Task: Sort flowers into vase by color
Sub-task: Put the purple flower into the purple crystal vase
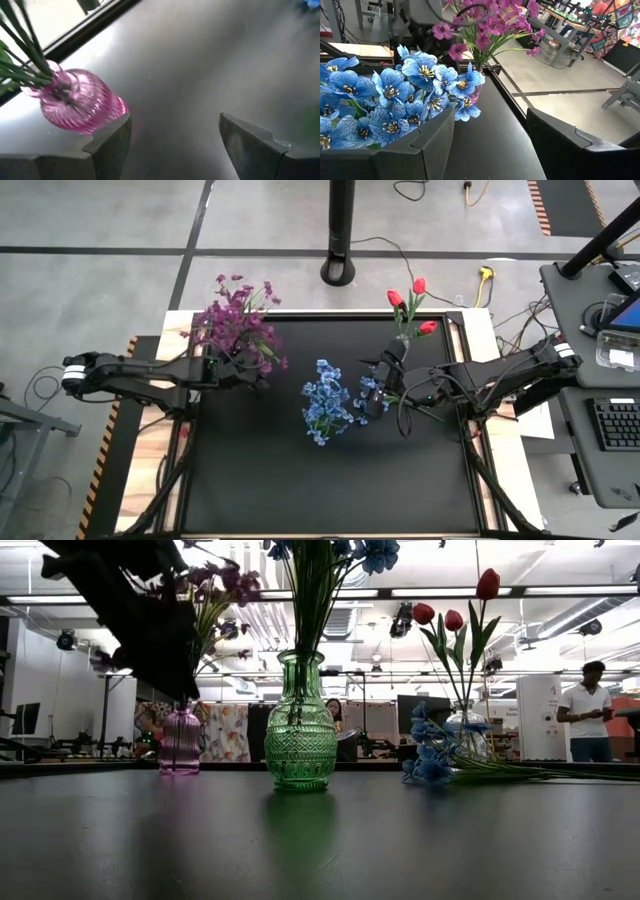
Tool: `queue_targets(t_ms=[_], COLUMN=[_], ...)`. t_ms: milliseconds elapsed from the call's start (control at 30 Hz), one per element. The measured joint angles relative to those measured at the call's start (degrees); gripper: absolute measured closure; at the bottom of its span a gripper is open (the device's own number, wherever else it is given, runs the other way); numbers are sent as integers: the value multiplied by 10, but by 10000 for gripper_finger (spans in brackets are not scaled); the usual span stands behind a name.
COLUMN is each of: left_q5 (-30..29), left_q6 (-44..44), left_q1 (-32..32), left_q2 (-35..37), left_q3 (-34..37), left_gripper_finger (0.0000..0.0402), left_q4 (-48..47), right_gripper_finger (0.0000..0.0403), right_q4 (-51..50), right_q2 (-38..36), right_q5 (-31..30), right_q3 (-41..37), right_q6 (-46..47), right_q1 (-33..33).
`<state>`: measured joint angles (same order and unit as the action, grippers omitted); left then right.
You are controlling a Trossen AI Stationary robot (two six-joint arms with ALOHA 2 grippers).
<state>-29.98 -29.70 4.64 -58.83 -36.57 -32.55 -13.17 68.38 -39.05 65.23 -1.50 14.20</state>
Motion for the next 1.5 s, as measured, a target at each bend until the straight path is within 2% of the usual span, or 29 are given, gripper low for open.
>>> queue_targets(t_ms=[267,533,667,933,1133,1500], left_q5=[15,176,185,196,195,195], left_q6=[-17,-67,-45,51,81,68], left_q1=[0,-10,-20,-46,-46,-46], left_q2=[0,0,0,1,11,52], left_q3=[-32,-70,-113,-171,-180,-178], left_gripper_finger=[120,120,120,120,120,120], left_q4=[-30,-129,-175,-195,-201,-215], right_gripper_finger=[161,161,161,161,161,161], right_q4=[-1,-1,-1,0,0,2], right_q2=[0,0,0,0,0,0], right_q5=[0,0,0,0,0,0], right_q3=[-1,-1,-2,-2,-2,-2], right_q6=[0,-2,-2,0,-1,-2], right_q1=[0,0,0,0,0,0])
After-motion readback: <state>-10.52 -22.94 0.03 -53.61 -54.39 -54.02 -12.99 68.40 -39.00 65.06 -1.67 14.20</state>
